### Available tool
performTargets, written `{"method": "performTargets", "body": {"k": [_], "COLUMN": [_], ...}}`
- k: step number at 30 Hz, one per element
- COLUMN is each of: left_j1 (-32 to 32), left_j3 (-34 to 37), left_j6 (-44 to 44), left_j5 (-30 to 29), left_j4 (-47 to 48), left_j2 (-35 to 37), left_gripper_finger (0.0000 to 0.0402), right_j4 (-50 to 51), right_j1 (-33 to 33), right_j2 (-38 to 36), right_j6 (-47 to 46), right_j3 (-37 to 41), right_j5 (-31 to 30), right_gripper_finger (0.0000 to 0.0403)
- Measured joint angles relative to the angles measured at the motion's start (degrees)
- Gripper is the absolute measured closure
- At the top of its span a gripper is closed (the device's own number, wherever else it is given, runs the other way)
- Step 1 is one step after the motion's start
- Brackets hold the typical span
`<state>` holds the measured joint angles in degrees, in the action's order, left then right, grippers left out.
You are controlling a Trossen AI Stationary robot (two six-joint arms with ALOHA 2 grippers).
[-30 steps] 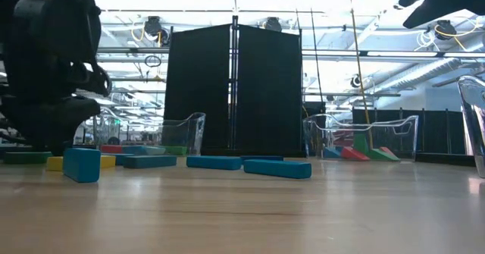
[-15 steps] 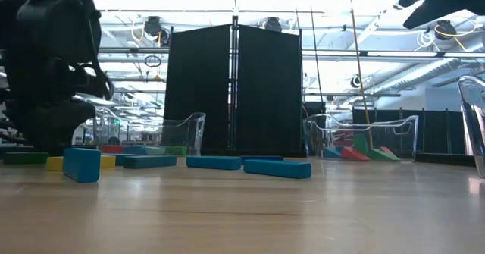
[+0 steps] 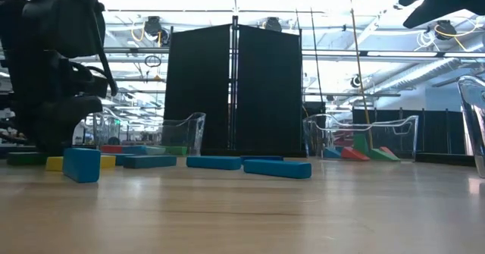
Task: Sort blocks by size
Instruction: Put the green rectangular block into the bottom right transparent bin
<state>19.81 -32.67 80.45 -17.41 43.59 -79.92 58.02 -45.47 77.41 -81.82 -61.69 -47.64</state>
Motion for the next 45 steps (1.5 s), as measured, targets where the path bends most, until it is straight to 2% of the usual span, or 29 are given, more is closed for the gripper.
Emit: {"method": "performTargets", "body": {"k": [6,9,13,19,24,28,32,36,40,45], "left_j1": [0.1,0.2,0.2,0.2,0.5,0.5,0.6,0.6,0.6,0.6], "left_j3": [-0.7,-3.0,-7.2,-13.7,-14.9,-15.0,-15.0,-14.9,-15.0,-15.0], "left_j6": [-1.4,-5.8,-17.2,-35.5,-54.2,-68.0,-78.4,-87.2,-94.9,-99.3], "left_j5": [-1.6,-5.6,-11.2,-21.5,-28.3,-30.3,-31.4,-31.4,-30.7,-30.6], "left_j4": [-0.7,-2.0,-2.3,-4.1,-15.4,-25.3,-33.9,-44.2,-55.1,-60.2], "left_j2": [0.0,0.0,0.0,0.1,0.0,-1.0,-3.4,-6.8,-10.4,-13.0], "left_gripper_finger": [0.0283,0.0291,0.0293,0.0294,0.0295,0.0295,0.0295,0.0295,0.0295,0.0295], "right_j4": [0.0,-0.3,-1.3,-3.6,-20.7,-36.7,-46.8,-52.7,-54.0,-56.8], "right_j1": [0.0,0.0,1.2,6.4,12.9,18.0,22.4,26.0,27.9,28.6], "right_j2": [0.0,0.0,0.9,3.7,3.9,3.9,3.9,4.5,6.5,8.0], "right_j6": [0.0,0.0,0.0,0.6,13.0,24.2,29.0,30.4,30.9,31.1], "right_j3": [0.0,0.0,0.0,0.6,4.6,8.1,10.4,11.5,11.5,11.5], "right_j5": [0.0,-0.5,-0.9,3.8,7.5,10.2,10.0,10.2,10.6,11.0], "right_gripper_finger": [0.0181,0.0181,0.0181,0.0181,0.0181,0.0181,0.0181,0.0181,0.0181,0.0181]}}
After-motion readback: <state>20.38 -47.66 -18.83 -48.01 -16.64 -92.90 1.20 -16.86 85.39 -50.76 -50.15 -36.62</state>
